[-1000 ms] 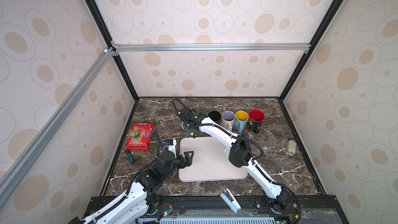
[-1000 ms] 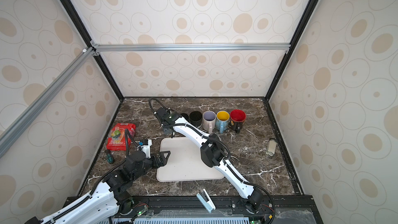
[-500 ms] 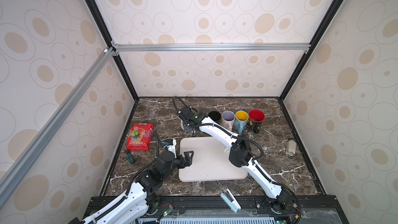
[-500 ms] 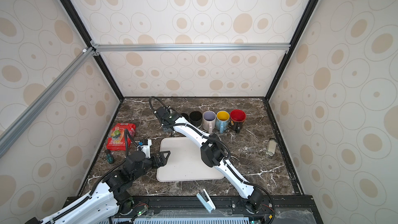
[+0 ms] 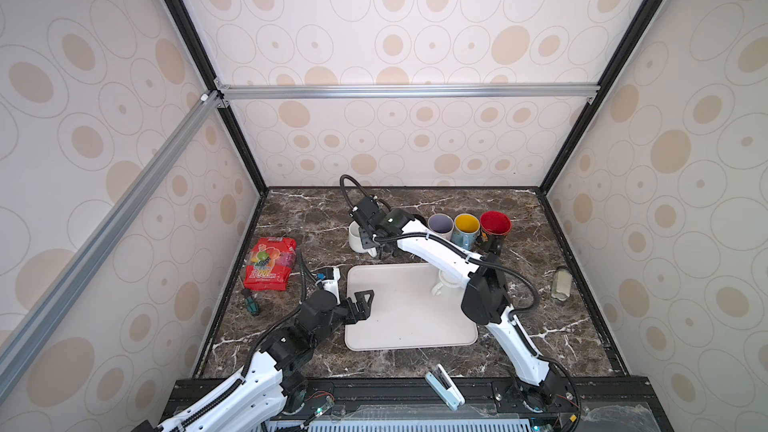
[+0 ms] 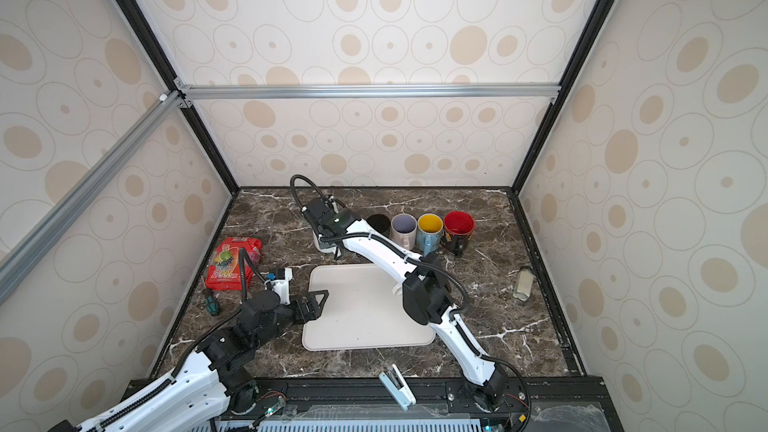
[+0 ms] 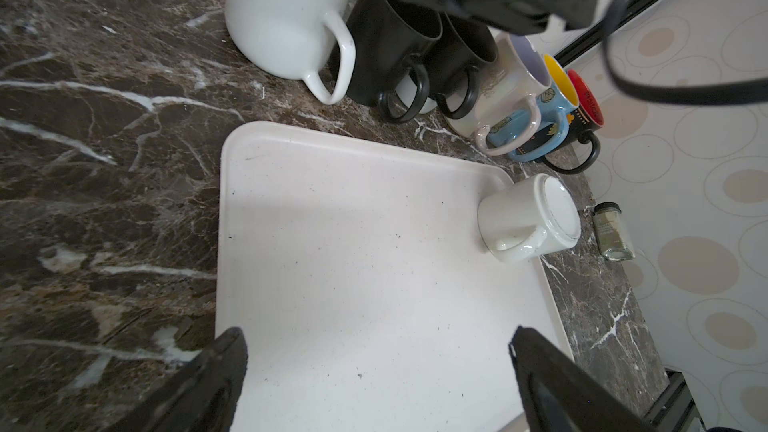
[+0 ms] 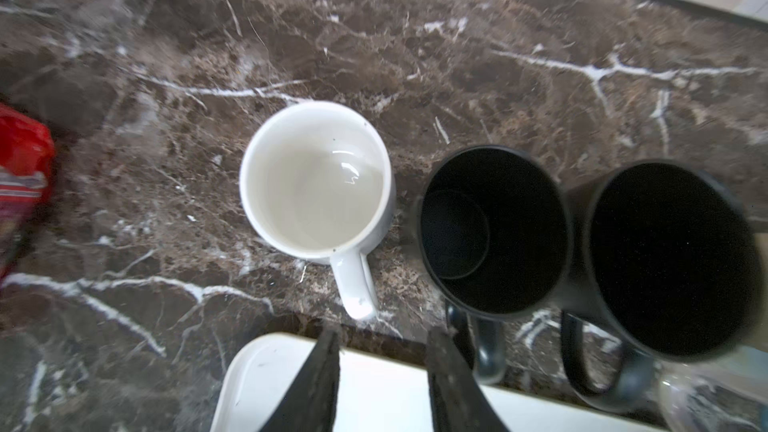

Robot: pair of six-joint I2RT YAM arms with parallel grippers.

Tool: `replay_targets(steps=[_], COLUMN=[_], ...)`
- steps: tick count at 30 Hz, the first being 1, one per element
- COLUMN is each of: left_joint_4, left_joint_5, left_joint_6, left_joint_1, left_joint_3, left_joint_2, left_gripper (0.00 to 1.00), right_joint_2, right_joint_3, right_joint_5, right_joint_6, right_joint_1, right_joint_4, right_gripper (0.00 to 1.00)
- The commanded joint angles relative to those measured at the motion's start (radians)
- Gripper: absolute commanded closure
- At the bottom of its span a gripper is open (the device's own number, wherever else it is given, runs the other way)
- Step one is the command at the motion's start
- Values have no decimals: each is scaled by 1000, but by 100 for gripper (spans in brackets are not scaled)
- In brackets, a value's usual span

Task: Turn the mug right side up
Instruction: 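Lower the white mug beside the black mugs and open the right gripper, then move the right gripper back over the upside-down small white mug on the tray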

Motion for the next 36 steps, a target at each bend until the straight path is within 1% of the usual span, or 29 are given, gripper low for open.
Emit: replay_targets(steps=[1,3,5,8,10,13,16,22,26,29,31,36], left_joint_4=[-3,-3,3,19,26,38,45,23,13,1,-10,-9], left_joint_5=[-39,-56,-60,-58,-59,-61,-63,-63,-65,-64,-69,-72], left_joint_6=[26,33,43,69,85,99,104,102,99,99,98,89], left_joint_1=[-2,-1,-1,-1,-1,0,-2,1,0,0,0,1], left_joint_3=[48,55,63,74,79,84,88,93,86,89,86,60], left_joint_2=[-12,-4,13,42,61,76,80,66,49,43,31,-7], left_gripper=[0,0,0,0,0,0,0,0,0,0,0,0], right_joint_2=[-125,-185,-236,-305,-346,-401,-465,-567,-586,-604,-621,-635], right_joint_3=[-88,-151,-204,-278,-331,-397,-483,-651,-697,-734,-770,-807], right_joint_5=[44,69,143,278,357,418,401,300,286,284,260,222], right_joint_6=[-28,-28,14,127,229,356,395,435,497,576,630,675], right_joint_1=[13,18,25,33,33,33,35,43,64,79,87,97], right_joint_4=[41,46,25,-44,-103,-181,-180,-127,-178,-209,-202,-188], right_gripper=[63,63,63,64,65,66,67,68,68,68,68,66])
